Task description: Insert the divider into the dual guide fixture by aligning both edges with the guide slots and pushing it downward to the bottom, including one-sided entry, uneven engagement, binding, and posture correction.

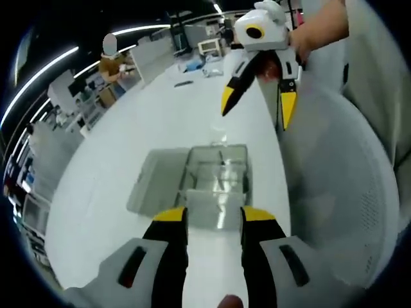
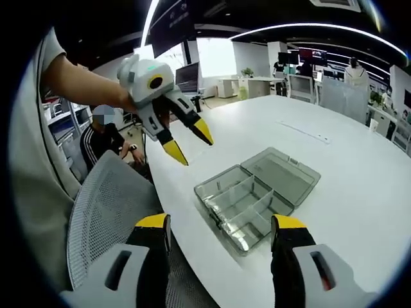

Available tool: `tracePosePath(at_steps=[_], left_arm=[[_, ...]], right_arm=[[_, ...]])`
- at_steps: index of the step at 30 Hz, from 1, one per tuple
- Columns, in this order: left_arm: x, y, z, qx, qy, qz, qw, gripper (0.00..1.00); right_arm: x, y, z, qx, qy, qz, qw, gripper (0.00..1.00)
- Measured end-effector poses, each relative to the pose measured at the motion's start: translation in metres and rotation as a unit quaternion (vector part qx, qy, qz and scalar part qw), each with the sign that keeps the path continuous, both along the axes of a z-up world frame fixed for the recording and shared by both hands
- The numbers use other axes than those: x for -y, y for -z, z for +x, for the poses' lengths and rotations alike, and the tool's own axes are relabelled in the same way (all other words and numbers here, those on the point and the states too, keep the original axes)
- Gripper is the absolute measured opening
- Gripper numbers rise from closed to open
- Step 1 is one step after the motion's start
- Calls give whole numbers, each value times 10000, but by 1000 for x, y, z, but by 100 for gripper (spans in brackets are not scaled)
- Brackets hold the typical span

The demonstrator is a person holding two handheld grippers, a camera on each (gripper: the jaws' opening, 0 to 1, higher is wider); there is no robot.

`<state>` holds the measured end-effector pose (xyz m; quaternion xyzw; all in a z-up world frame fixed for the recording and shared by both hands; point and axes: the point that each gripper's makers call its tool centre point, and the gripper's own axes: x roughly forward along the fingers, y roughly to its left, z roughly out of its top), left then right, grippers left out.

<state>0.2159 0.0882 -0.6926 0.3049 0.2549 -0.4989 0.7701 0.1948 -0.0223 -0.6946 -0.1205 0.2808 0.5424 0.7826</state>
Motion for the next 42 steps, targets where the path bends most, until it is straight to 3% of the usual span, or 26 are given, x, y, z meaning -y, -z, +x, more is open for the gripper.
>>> tracePosePath(at_steps=[42], left_arm=[[28,-7,-1,671,-169,-226,9973,29]], right_arm=[[-6,-11,8,-217,274,380,9987,57]])
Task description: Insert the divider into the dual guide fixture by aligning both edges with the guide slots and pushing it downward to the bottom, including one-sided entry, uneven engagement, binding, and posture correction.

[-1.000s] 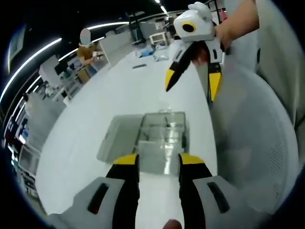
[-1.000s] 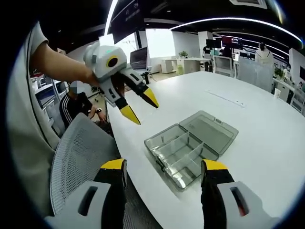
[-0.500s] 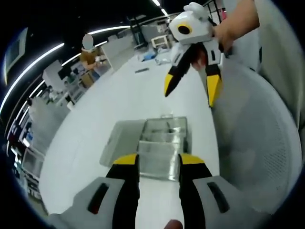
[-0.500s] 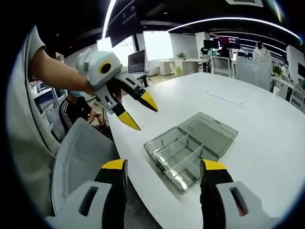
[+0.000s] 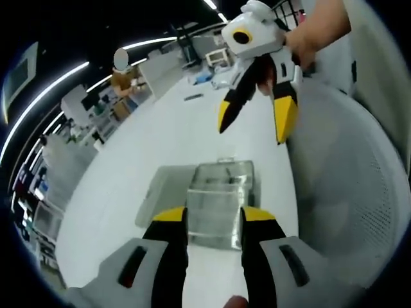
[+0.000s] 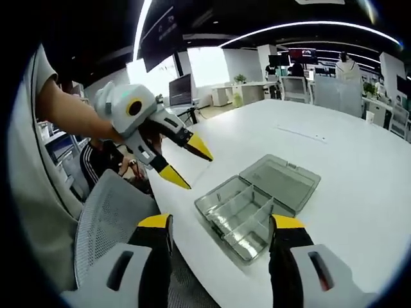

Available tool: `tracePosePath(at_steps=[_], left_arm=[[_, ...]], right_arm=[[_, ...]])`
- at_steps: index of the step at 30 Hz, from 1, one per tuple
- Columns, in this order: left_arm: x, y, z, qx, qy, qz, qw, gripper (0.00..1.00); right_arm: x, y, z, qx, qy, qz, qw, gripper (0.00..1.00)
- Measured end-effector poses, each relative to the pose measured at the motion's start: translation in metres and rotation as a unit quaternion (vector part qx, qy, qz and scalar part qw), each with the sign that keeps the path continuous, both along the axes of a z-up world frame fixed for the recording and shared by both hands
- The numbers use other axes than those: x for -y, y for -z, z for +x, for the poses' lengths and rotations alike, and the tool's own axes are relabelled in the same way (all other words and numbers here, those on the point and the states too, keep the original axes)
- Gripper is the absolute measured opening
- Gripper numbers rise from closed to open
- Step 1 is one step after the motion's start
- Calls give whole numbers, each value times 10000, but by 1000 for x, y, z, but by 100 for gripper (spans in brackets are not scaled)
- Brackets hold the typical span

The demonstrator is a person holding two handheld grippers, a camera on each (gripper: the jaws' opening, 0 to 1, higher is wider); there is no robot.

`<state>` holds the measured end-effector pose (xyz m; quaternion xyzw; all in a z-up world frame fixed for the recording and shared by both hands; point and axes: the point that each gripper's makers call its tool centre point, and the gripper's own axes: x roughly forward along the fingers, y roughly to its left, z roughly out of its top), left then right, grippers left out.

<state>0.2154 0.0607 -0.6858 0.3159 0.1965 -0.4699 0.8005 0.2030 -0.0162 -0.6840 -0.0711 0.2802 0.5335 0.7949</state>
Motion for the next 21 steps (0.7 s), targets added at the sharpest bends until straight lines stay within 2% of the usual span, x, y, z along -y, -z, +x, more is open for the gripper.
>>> tracePosePath(at_steps=[21], left_arm=[[18,-1,-4,257,23,-51,9997,29]], right_arm=[[-9,-6,4,-102,39,161,9998,51]])
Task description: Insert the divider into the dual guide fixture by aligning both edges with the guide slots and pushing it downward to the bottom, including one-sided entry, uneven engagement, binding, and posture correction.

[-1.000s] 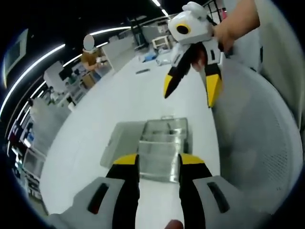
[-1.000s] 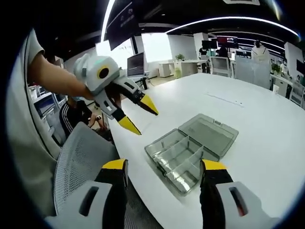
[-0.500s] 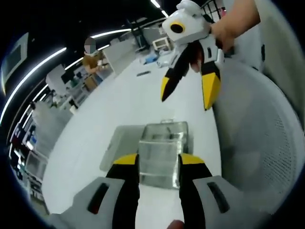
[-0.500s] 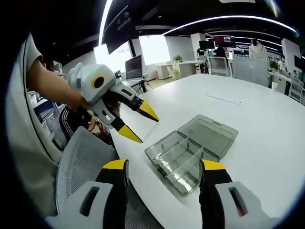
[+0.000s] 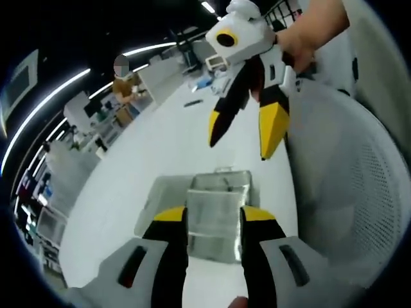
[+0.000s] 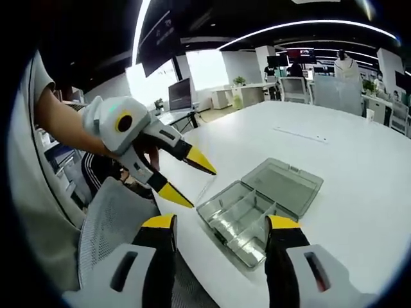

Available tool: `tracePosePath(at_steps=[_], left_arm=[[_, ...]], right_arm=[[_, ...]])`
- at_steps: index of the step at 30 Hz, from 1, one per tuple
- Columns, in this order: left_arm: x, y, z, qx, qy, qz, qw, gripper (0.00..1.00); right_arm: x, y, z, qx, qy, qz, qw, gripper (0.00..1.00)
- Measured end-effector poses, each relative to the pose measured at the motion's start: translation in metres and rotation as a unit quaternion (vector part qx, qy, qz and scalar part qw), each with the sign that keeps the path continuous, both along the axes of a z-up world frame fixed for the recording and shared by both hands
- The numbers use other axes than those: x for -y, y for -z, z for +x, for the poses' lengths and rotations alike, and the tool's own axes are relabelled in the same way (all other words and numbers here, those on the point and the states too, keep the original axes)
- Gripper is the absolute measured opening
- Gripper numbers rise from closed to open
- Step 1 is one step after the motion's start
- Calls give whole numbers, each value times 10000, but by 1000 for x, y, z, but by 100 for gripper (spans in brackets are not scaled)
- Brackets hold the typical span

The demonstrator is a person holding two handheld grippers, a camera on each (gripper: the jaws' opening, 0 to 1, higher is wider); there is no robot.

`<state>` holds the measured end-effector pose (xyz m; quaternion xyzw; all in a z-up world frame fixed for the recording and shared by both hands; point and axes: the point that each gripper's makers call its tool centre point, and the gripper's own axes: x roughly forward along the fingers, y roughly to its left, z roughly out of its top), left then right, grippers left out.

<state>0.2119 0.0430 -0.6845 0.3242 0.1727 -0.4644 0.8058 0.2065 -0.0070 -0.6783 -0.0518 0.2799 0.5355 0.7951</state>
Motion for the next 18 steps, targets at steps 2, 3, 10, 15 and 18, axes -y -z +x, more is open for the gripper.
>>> tracePosePath(at_steps=[2,3,10,15,18], left_arm=[[1,0,0,40,9,11,10000,29],[2,-1,0,61,7,11,10000,29],[6,-1,0,146,22,4,9999,29],[9,-2,-1,185,41,9,9998,29],[11,-2,-2,233,64,40,9997,29]], right_arm=[[-1,-1,0,-9,-2,19,10000,50],[-2,-2,0,-8,-5,40,10000,50],[-6,-4,0,-52,-15,88,9999,47],[-9,-6,1,-136,5,175,9998,43],[-11,-7,1,-162,0,205,9997,41]])
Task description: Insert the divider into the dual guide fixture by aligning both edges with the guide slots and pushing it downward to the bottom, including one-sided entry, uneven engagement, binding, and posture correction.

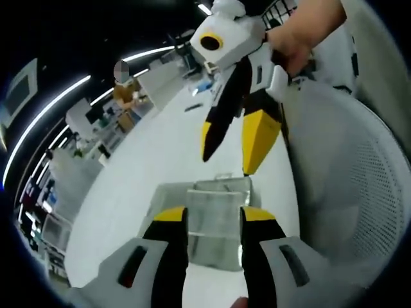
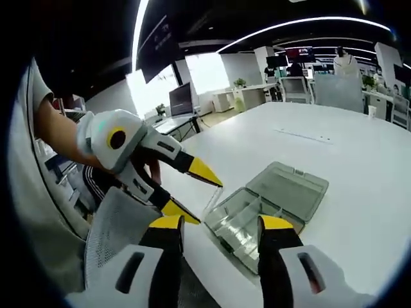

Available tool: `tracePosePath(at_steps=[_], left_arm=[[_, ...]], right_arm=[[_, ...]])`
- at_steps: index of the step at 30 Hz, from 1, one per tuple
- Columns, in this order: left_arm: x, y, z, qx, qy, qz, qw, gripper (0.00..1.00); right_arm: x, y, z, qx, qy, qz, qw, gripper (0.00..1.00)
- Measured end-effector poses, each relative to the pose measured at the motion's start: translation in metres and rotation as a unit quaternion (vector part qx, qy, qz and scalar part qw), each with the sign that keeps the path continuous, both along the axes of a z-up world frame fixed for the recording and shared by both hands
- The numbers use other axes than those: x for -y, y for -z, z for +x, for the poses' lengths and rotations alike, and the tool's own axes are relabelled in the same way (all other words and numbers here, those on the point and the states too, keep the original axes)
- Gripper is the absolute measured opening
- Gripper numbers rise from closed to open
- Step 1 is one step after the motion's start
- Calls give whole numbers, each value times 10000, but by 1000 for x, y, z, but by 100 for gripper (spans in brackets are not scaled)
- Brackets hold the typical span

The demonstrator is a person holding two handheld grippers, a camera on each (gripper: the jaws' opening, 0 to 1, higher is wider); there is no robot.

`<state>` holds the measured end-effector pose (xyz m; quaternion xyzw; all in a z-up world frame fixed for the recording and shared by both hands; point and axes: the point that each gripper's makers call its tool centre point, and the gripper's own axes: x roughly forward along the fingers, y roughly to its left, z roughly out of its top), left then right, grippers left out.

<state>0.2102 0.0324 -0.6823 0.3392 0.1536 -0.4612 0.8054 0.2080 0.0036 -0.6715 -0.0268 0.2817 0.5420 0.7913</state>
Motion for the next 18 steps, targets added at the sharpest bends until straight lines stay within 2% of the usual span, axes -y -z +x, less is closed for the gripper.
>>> tracePosePath(at_steps=[18], left_arm=[[11,-3,-5,224,130,119,9996,29]], right_arm=[[-12,-2,-5,-276,-3,193,9994,25]])
